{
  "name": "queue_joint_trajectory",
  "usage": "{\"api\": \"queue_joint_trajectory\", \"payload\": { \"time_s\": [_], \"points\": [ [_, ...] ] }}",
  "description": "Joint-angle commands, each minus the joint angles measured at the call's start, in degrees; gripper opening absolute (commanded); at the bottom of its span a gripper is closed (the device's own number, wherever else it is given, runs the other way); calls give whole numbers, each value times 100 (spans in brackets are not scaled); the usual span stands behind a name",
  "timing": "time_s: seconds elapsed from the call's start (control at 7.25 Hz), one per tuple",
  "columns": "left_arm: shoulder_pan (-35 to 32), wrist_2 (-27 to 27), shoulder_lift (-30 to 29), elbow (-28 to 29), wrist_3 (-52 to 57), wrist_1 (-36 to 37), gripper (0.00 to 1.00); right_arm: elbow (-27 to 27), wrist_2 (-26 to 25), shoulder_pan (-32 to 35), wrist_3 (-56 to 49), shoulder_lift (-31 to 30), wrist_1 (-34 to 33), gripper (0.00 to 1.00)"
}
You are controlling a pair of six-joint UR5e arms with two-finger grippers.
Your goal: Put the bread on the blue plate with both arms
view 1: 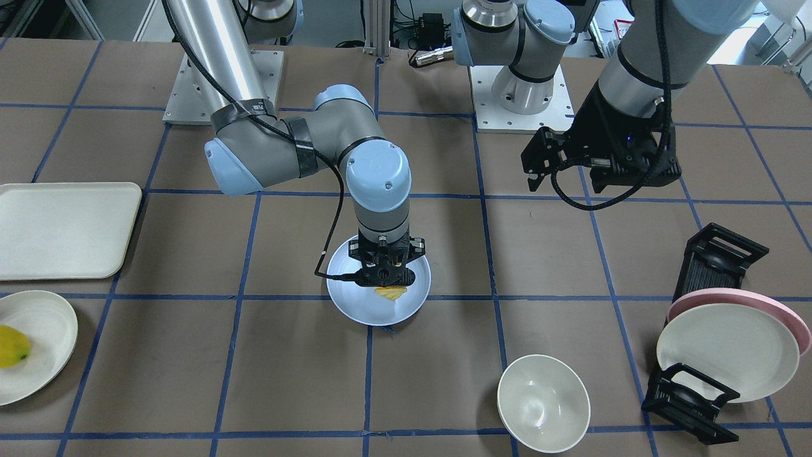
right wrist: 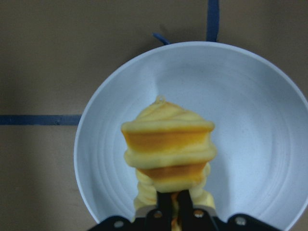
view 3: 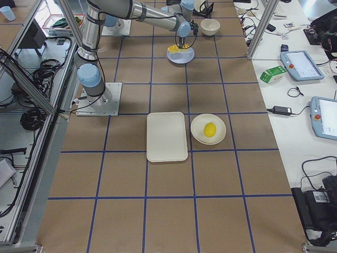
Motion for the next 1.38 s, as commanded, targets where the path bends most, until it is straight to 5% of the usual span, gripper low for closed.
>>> {"api": "queue_joint_trajectory", "payload": {
  "time_s": [0.0, 0.41, 0.55, 0.97, 1.24],
  "points": [
    [-113, 230, 153, 32, 23, 90, 100, 0, -68, -4, 95, 70, -17, 39],
    [-307, 309, 135, 23, -38, 283, 100, 9, -438, -30, 96, 166, -210, 70],
    [-307, 309, 170, -29, -38, 283, 100, -35, -438, -39, 96, 158, -211, 95],
    [-307, 327, 241, -30, -38, 292, 100, 0, -324, -668, 26, -542, 95, 100],
    [-272, 625, 293, 6, -38, 283, 100, 0, -201, -1136, -53, -1341, 963, 100]
  ]
}}
